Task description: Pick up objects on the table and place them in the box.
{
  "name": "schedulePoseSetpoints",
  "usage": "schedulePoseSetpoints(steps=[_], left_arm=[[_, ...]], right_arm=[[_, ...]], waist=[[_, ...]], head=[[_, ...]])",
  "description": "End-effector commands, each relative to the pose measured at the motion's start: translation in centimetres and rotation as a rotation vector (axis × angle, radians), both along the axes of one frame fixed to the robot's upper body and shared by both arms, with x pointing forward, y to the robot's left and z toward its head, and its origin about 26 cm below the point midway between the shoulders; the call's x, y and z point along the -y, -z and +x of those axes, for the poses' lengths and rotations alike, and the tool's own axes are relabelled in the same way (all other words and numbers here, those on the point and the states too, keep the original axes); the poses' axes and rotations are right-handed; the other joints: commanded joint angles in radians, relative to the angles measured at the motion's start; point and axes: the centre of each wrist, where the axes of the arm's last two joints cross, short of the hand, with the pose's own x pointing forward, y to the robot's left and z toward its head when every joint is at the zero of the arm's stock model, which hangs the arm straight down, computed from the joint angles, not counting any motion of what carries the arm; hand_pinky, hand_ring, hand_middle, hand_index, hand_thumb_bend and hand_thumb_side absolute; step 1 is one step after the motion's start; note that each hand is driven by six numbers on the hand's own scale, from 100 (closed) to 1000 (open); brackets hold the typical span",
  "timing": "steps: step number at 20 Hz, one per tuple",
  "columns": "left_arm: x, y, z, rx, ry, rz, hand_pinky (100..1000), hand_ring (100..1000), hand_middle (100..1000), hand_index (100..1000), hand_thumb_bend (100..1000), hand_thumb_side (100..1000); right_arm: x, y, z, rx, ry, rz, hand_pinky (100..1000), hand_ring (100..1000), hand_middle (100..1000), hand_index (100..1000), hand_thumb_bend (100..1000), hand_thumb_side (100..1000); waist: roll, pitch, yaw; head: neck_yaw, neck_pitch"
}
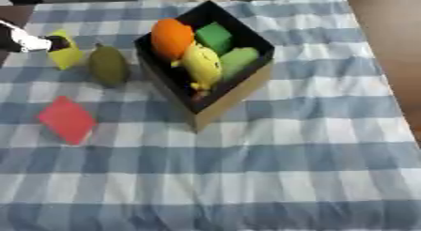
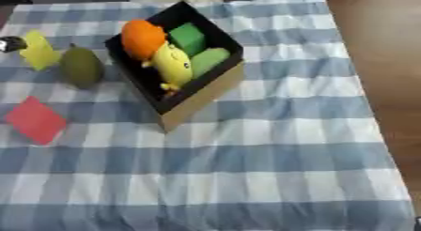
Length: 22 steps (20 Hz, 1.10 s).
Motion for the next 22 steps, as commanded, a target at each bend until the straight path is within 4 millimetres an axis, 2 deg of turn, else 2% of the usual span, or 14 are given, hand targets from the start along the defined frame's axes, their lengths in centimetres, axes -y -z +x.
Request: schedulePoseSetpoints(steps=[1, 7, 8, 9, 11, 17, 22], left_arm=[[-0.1, -1.3, -0.1, -0.037, -0.011, 0.123, 941, 896, 804, 882, 657, 441], [-0.2, -1.5, 0.0, -0.135, -0.007, 0.209, 961, 911, 821, 887, 710, 364], [-0.3, -1.5, 0.0, -0.155, -0.005, 0.221, 961, 911, 821, 887, 691, 368], [-0.4, -1.5, 0.0, -0.174, -0.004, 0.234, 961, 910, 821, 886, 702, 316], [-0.6, -1.4, -0.1, -0.213, -0.006, 0.253, 961, 909, 820, 888, 705, 288], [-0.9, -1.5, -0.2, -0.265, -0.015, 0.266, 961, 910, 826, 900, 717, 290], [-2.0, 0.3, -0.3, -0.384, -0.030, 0.293, 961, 911, 825, 903, 707, 398]], right_arm=[[0.0, -1.0, 0.0, 0.159, -0.010, -0.168, 984, 1000, 392, 978, 100, 499], [-0.1, -1.0, 0.1, 0.152, -0.013, -0.177, 985, 1000, 388, 978, 100, 495], [-0.1, -1.0, 0.1, 0.151, -0.013, -0.178, 985, 1000, 388, 978, 100, 497], [-0.1, -1.0, 0.1, 0.150, -0.014, -0.179, 985, 1000, 388, 978, 100, 497], [-0.1, -1.0, 0.1, 0.148, -0.015, -0.181, 985, 1000, 388, 978, 100, 498], [-0.1, -1.0, 0.1, 0.145, -0.016, -0.182, 986, 1000, 387, 978, 100, 498], [0.0, -1.0, 0.1, 0.136, -0.021, -0.184, 987, 1000, 386, 978, 100, 499]], waist=[[0.004, -0.029, -0.001], [0.007, -0.028, 0.004], [0.007, -0.028, 0.005], [0.008, -0.029, 0.007], [0.008, -0.030, 0.010], [0.009, -0.032, 0.015], [0.010, -0.038, 0.024]], head=[[-0.003, 0.005], [-0.010, 0.005], [-0.010, 0.005], [-0.012, 0.005], [-0.013, 0.005], [-0.018, 0.005], [-0.026, 0.005]])
